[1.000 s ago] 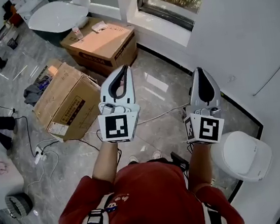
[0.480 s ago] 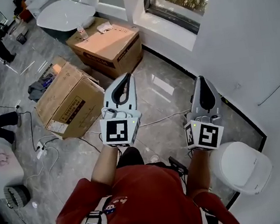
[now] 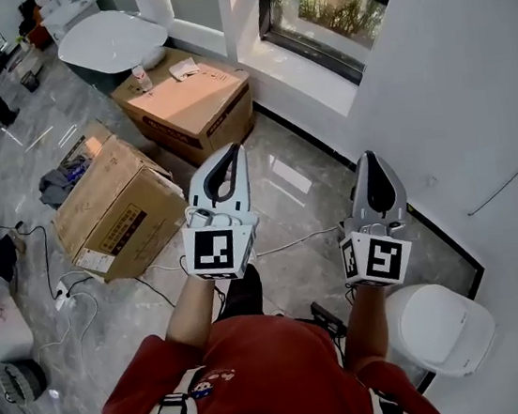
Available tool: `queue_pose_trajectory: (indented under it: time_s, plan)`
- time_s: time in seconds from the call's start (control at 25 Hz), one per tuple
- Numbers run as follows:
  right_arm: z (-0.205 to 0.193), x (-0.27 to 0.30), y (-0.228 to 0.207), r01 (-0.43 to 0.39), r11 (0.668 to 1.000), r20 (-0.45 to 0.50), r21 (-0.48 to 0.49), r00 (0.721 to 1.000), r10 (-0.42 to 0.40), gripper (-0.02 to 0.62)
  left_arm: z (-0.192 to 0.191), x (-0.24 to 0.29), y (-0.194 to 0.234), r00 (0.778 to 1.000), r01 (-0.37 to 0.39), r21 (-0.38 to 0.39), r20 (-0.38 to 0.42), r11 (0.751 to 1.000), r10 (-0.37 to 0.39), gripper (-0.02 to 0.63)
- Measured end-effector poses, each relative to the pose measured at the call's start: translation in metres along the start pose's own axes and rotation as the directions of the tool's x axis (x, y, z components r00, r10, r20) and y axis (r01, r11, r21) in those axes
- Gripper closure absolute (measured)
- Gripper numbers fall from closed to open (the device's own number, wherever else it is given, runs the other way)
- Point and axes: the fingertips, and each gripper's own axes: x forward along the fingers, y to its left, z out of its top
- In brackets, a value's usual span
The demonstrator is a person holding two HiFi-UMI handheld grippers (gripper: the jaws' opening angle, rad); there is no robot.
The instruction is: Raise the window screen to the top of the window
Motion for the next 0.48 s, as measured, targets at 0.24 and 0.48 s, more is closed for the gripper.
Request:
queue_pose_trajectory:
  time_s: [0.24,0.48]
  plan:
    - [-0.019,0.064,0.006,0.002,0.999,-0.021,-0.035,1.0,-0.002,0.586,-0.017,0.05,0.044,1.0,-0.011,-0.009,0.013,1.0,0.011,0.601]
    - [-0.031,0.137,0.02,0.002,0.999,-0.031,-0.037,1.0,-0.003,0.586,-0.033,0.108,0.094,1.0,-0.012,-0.024,0.0,1.0,0.012,0.601]
